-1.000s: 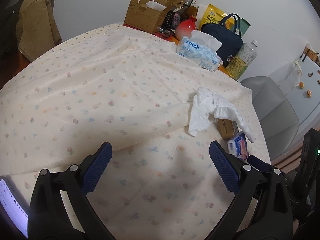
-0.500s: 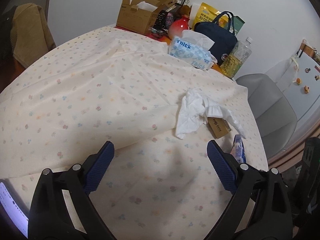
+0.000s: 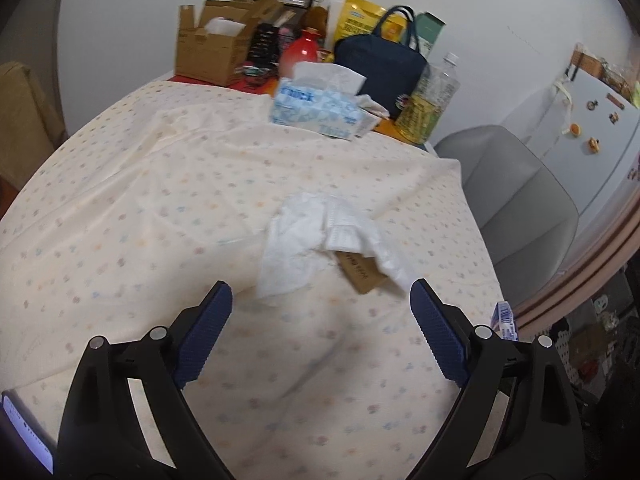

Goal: Collect trash
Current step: 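Grasp the white paper with the left gripper while the right holds the wrapper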

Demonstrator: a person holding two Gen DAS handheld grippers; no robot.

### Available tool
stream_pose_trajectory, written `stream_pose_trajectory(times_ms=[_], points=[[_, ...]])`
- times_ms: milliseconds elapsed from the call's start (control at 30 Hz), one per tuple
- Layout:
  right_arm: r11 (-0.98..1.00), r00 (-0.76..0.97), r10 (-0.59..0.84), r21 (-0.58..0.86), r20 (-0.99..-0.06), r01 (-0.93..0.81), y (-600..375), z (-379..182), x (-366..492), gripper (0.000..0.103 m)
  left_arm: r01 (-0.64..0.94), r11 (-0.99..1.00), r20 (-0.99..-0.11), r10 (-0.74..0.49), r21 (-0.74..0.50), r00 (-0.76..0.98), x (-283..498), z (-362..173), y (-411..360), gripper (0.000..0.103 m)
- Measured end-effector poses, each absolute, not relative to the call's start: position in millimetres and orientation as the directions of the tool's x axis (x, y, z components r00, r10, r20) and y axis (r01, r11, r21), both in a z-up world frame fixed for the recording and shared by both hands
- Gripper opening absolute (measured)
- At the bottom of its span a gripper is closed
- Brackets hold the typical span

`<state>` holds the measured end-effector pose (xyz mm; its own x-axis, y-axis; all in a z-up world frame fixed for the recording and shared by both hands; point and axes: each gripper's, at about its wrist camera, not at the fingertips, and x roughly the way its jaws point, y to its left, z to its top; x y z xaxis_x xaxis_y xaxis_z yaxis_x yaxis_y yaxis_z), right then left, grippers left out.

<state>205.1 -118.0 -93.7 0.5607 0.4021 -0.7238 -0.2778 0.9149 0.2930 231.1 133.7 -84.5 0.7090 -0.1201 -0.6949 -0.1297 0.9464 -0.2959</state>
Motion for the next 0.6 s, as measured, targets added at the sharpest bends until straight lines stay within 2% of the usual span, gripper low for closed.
stream_pose_trajectory(times_ms=[267,333,367,400,500,600], points=[[0.929,0.589,0.369,0.305,-0.719,-0.210,-156.3,-97.2,208.9,0.016,-0.030,0.980,-0.739,-0.129,-0.198,0.661,261.6,-98.8,85.5,0.091],[0.927,0.586,0.372,0.312,-0.720,-0.206,-160.0,-100.3,209.9,0.016,-0.004,0.981,-0.754,-0.146,-0.193,0.641,263.9,-106.6,81.0,0.088],[0.927,0.584,0.374,0.314,-0.720,-0.205,-161.0,-101.4,210.7,0.016,0.016,0.979,-0.760,-0.170,-0.205,0.627,263.2,-110.8,81.5,0.064],[0.925,0.583,0.378,0.320,-0.720,-0.205,-162.4,-102.6,211.4,0.016,0.019,0.977,-0.773,-0.178,-0.210,0.609,262.2,-113.6,83.2,0.037],[0.920,0.584,0.389,0.332,-0.713,-0.208,-164.9,-104.3,211.9,0.016,0.007,0.966,-0.778,-0.212,-0.258,0.591,254.5,-115.0,95.5,0.007],[0.913,0.584,0.404,0.351,-0.704,-0.210,-167.6,-105.7,211.7,0.016,0.025,0.969,-0.778,-0.213,-0.247,0.591,246.4,-104.8,98.1,0.005]])
